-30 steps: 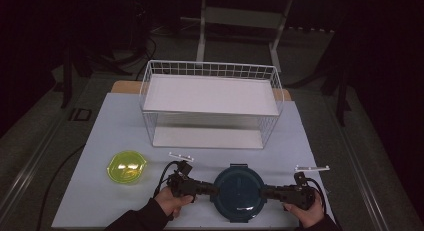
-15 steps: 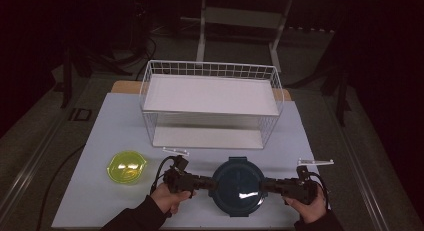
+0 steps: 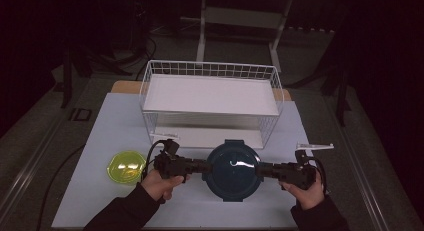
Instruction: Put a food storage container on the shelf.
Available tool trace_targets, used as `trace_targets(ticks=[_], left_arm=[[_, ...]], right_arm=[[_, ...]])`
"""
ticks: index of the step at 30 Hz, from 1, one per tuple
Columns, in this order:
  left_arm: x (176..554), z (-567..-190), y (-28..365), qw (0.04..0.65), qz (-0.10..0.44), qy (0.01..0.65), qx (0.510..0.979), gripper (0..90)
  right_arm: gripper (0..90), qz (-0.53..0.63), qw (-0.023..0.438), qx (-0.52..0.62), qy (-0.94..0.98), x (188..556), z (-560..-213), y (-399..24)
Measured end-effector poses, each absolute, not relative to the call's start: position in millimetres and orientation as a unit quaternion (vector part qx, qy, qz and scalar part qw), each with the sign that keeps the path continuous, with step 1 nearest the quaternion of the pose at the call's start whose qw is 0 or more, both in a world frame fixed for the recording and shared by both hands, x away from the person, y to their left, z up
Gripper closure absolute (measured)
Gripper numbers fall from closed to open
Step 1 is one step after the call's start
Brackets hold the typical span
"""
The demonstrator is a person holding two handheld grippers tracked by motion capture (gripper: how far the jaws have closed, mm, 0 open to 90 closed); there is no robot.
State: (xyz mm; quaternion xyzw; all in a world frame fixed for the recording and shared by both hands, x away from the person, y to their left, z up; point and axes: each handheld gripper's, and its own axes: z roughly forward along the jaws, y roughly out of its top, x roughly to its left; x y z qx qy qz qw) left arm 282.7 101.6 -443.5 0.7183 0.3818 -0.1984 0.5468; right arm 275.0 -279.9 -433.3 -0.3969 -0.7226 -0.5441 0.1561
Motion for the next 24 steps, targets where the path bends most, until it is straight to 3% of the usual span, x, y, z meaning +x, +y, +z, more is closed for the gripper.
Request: trace_targets(ticks=[24], left_arm=[[321, -366, 132, 0.587, -0.147, 0.385, 0.697, 56.9]], right_arm=[[57.9, -0.586, 0.135, -0.362, -0.712, 332, -358, -252]])
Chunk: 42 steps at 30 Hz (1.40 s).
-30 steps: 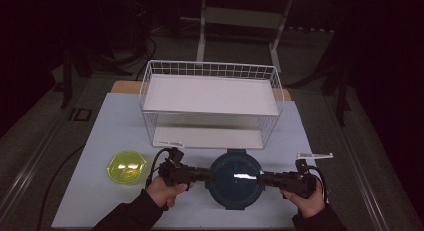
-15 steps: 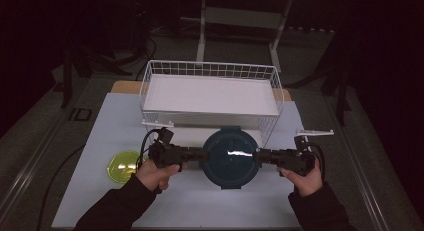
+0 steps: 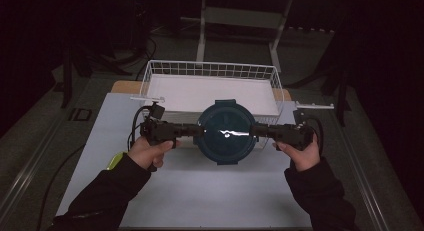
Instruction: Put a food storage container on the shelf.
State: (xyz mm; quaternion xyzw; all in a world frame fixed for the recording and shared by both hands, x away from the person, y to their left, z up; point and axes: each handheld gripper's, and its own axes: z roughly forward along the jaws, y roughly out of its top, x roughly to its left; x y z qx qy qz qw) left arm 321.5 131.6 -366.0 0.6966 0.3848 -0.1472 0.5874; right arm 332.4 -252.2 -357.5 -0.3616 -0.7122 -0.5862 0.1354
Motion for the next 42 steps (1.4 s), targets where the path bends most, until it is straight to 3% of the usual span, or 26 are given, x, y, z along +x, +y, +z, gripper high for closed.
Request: trace_targets(ticks=[8, 25, 37, 42], left_arm=[[344, -348, 142, 0.599, -0.132, 0.394, 0.685, 56.8], [386, -352, 158, 0.607, -0.134, 0.439, 0.648, 56.2], [406, -351, 156, 0.613, -0.141, 0.466, 0.623, 55.3], [413, -355, 156, 0.611, -0.146, 0.479, 0.613, 53.6]], right_arm=[[57.9, -0.594, 0.141, -0.367, -0.701, 356, -346, -242], [57.6, -0.582, 0.136, -0.400, -0.695, 405, -337, -222], [55.3, -0.580, 0.172, -0.440, -0.664, 425, -342, -223], [52.7, -0.572, 0.158, -0.455, -0.664, 431, -342, -220]])
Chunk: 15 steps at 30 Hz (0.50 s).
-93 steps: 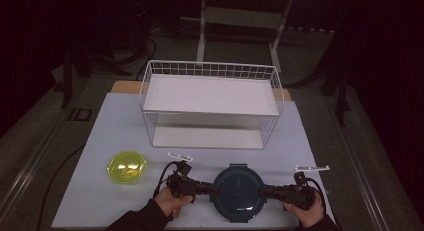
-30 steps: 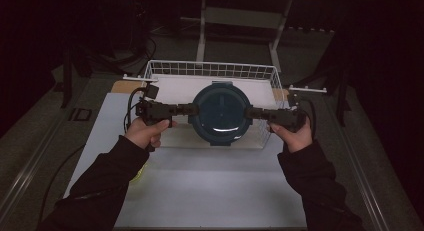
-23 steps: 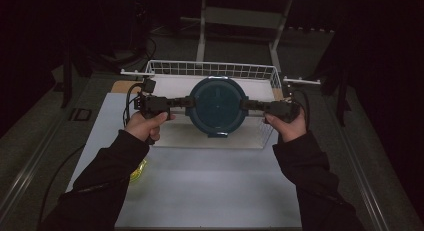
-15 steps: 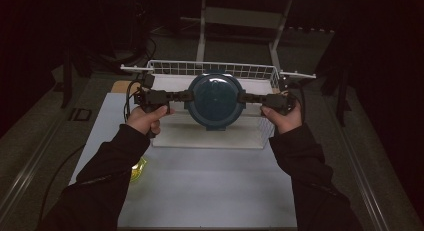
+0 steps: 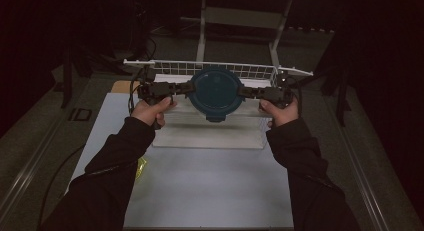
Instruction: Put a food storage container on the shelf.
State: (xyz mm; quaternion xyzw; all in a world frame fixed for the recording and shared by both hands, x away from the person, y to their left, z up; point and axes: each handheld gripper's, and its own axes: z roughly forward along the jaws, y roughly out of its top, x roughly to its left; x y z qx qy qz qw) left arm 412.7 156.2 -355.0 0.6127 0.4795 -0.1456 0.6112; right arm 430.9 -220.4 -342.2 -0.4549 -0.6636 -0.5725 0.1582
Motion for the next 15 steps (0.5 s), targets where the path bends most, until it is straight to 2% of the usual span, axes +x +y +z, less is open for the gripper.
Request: trace_targets(ticks=[10, 15], left_arm=[[421.1, -357.3, 156.3, 0.602, -0.142, 0.494, 0.612, 49.2], [419.1, -350.1, 154.4, 0.590, -0.101, 0.487, 0.636, 47.1]], right_arm=[[49.2, -0.567, 0.159, -0.478, -0.652, 440.7, -346.0, -217.0], [48.3, -0.564, 0.144, -0.474, -0.661, 441.0, -343.4, -215.3]])
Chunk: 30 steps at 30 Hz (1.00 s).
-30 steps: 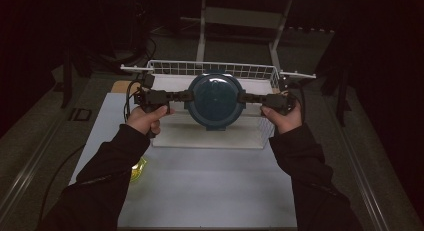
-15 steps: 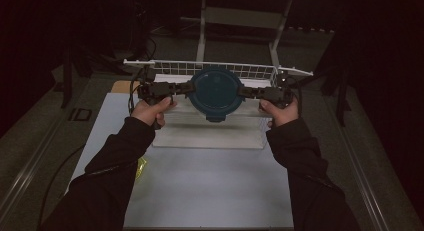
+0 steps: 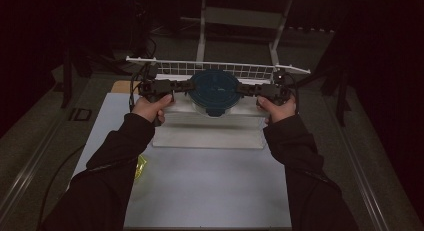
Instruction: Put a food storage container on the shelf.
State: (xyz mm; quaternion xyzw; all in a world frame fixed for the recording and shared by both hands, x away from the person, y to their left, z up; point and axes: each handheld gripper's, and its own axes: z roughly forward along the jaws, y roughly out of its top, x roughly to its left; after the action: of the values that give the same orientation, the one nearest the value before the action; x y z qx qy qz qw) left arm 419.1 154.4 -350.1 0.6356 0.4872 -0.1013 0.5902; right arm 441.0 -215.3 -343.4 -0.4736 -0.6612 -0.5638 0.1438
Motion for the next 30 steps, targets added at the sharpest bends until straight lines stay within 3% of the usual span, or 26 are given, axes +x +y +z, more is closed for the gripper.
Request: trace_targets(ticks=[16, 25, 30], left_arm=[[396, -333, 159, 0.586, 0.010, 0.464, 0.664, 29.2], [370, -327, 159, 0.586, 0.056, 0.429, 0.685, 13.4], [354, -329, 157, 0.587, 0.058, 0.408, 0.697, 0.7]], right_arm=[[40.8, -0.569, 0.047, -0.431, -0.698, 421, -322, -212], [44.5, -0.567, 0.006, -0.398, -0.722, 396, -310, -212], [54.0, -0.566, -0.018, -0.379, -0.732, 377, -306, -210]])
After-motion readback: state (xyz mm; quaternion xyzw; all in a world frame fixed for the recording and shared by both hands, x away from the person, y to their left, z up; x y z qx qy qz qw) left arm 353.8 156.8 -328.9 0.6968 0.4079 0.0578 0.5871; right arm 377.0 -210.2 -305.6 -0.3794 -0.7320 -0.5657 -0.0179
